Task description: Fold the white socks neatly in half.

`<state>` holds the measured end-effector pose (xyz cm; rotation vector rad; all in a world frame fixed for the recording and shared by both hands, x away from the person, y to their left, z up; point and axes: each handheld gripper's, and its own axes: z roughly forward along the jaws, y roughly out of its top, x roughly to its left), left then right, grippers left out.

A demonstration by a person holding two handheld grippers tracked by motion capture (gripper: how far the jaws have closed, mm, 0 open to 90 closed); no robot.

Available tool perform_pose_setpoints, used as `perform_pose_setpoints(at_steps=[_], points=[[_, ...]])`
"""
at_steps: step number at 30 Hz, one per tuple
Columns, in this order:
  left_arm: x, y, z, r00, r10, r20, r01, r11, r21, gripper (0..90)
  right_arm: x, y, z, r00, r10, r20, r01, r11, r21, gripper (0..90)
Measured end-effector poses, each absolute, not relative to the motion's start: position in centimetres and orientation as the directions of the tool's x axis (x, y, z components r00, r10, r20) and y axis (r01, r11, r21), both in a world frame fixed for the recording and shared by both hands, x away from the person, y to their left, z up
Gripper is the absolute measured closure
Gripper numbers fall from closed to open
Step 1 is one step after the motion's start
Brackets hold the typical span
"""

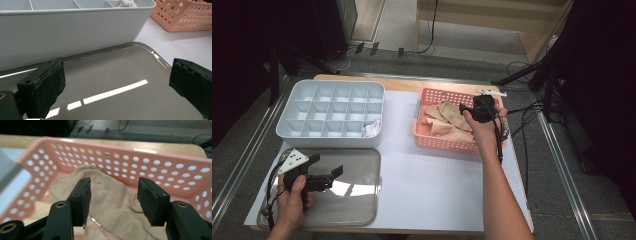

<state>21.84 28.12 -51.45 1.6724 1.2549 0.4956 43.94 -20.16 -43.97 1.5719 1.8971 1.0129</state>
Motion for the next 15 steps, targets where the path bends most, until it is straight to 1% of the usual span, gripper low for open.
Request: perform_pose_setpoints(at_steps=[3,7,10,12,15], points=[[21.9,28.2,-51.5,0.388,0.896,-0.215,0.512,-0.015,0.859,0.8,45.2,-20.4,-44.7,-0.217,0.971,0.096,0.637,0.066,0.768,44.8],[21.9,28.2,-51.5,0.386,0.897,-0.217,0.51,-0.012,0.86,0.8,46.7,-20.5,-45.9,-0.199,0.975,0.101,0.698,0.068,0.713,42.2],[22.0,28.4,-51.5,0.385,0.896,-0.219,0.512,-0.01,0.859,0.8,47.7,-20.6,-47.1,-0.183,0.979,0.087,0.75,0.082,0.657,39.8],[22.0,28.4,-51.5,0.383,0.897,-0.219,0.513,-0.01,0.858,0.8,48.3,-20.6,-47.5,-0.164,0.982,0.097,0.783,0.07,0.618,38.2],[22.0,28.5,-51.5,0.381,0.898,-0.222,0.512,-0.005,0.859,0.8,48.7,-20.4,-47.8,-0.166,0.98,0.113,0.802,0.067,0.594,36.5]])
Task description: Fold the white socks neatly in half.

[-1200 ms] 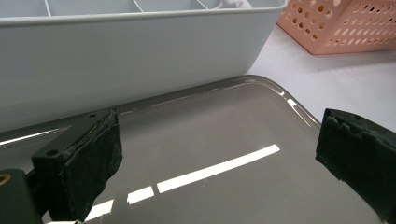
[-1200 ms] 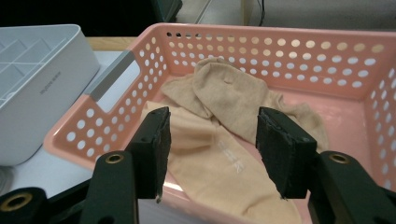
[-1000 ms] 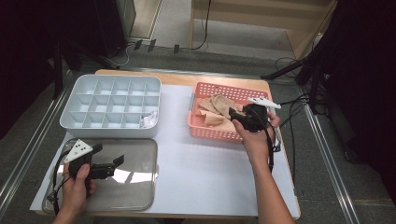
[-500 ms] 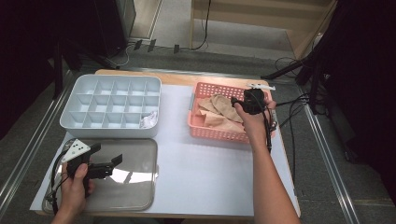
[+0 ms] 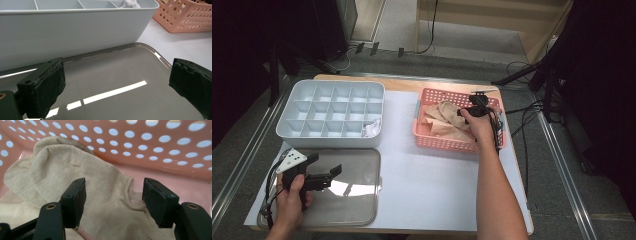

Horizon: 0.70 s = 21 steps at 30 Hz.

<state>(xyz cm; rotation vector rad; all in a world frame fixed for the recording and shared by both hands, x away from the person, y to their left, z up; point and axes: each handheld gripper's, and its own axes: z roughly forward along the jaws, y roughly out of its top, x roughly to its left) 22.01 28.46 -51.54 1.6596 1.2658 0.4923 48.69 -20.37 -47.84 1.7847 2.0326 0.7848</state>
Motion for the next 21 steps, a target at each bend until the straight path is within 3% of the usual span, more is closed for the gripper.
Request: perform_pose_setpoints(at_steps=[7,9,11,13,15,18,21], points=[[22.1,28.4,-51.6,0.39,0.895,-0.218,0.513,-0.015,0.858,0.8,49.3,-19.9,-49.5,-0.182,0.983,0.018,0.857,0.149,0.492,32.4],[22.1,28.4,-51.6,0.39,0.894,-0.219,0.513,-0.014,0.858,0.8,49.4,-19.9,-49.5,-0.175,0.985,0.008,0.855,0.147,0.498,35.1],[22.1,28.5,-51.6,0.387,0.895,-0.222,0.513,-0.009,0.859,0.8,49.3,-20.0,-49.5,-0.172,0.985,-0.003,0.848,0.149,0.509,44.5],[22.0,28.6,-51.5,0.386,0.894,-0.226,0.513,-0.004,0.859,0.8,49.3,-20.5,-49.4,-0.165,0.986,-0.005,0.842,0.143,0.52,64.4],[22.0,28.6,-51.5,0.384,0.895,-0.227,0.512,-0.002,0.859,0.8,49.2,-20.8,-49.3,-0.148,0.989,0.004,0.844,0.124,0.522,75.3],[22.0,28.6,-51.5,0.385,0.895,-0.227,0.511,-0.001,0.86,0.8,49.1,-21.1,-48.9,-0.14,0.99,0.001,0.848,0.119,0.516,81.2],[21.9,28.5,-51.4,0.387,0.895,-0.224,0.507,-0.004,0.862,0.8,48.8,-21.2,-48.0,-0.132,0.99,0.046,0.818,0.083,0.57,82.5]])
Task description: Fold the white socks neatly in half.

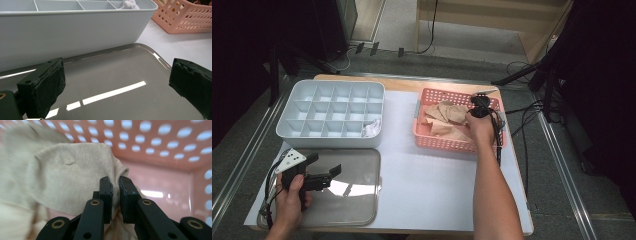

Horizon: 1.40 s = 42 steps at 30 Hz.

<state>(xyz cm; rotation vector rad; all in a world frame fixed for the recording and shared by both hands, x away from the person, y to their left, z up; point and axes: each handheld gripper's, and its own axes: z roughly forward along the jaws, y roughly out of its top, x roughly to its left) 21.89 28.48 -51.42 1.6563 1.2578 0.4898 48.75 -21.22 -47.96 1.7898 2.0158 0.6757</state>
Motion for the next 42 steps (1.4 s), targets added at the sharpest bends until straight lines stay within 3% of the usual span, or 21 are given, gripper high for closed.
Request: perform_pose_setpoints(at_steps=[9,19,42], points=[[21.9,28.1,-51.4,0.396,0.893,-0.215,0.508,-0.018,0.861,0.8,46.7,-21.6,-45.4,-0.147,0.98,0.137,0.696,0.004,0.718,83.1],[21.9,27.9,-51.5,0.402,0.891,-0.214,0.512,-0.025,0.859,0.8,43.3,-20.9,-43.0,-0.203,0.973,0.11,0.579,0.028,0.815,82.8],[21.8,27.1,-51.6,0.415,0.886,-0.205,0.512,-0.041,0.858,0.8,33.8,-21.0,-41.0,-0.293,0.942,0.163,0.48,-0.003,0.877,82.8]])
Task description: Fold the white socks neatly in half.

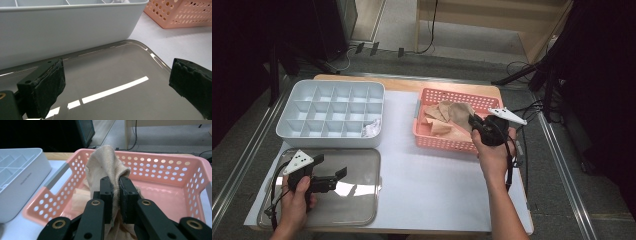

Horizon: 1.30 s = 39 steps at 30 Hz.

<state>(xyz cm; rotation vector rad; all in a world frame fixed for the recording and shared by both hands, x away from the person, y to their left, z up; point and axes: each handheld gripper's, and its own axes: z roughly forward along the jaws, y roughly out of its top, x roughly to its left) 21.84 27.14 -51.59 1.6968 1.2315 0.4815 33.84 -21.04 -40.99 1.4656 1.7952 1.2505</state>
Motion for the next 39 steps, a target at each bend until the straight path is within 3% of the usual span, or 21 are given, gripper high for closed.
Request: perform_pose_setpoints(at_steps=[11,26,39], points=[[21.7,27.0,-51.5,0.419,0.884,-0.206,0.51,-0.042,0.859,0.8,29.4,-20.6,-40.9,-0.348,0.918,0.191,0.47,-0.006,0.883,82.8],[21.6,26.7,-51.5,0.422,0.883,-0.203,0.508,-0.045,0.86,0.8,23.4,-20.1,-45.2,-0.4,0.898,0.181,0.496,0.046,0.867,82.6],[21.7,26.5,-51.6,0.423,0.884,-0.2,0.511,-0.051,0.858,0.8,21.7,-19.2,-48.2,-0.429,0.883,0.19,0.541,0.083,0.837,82.7]])
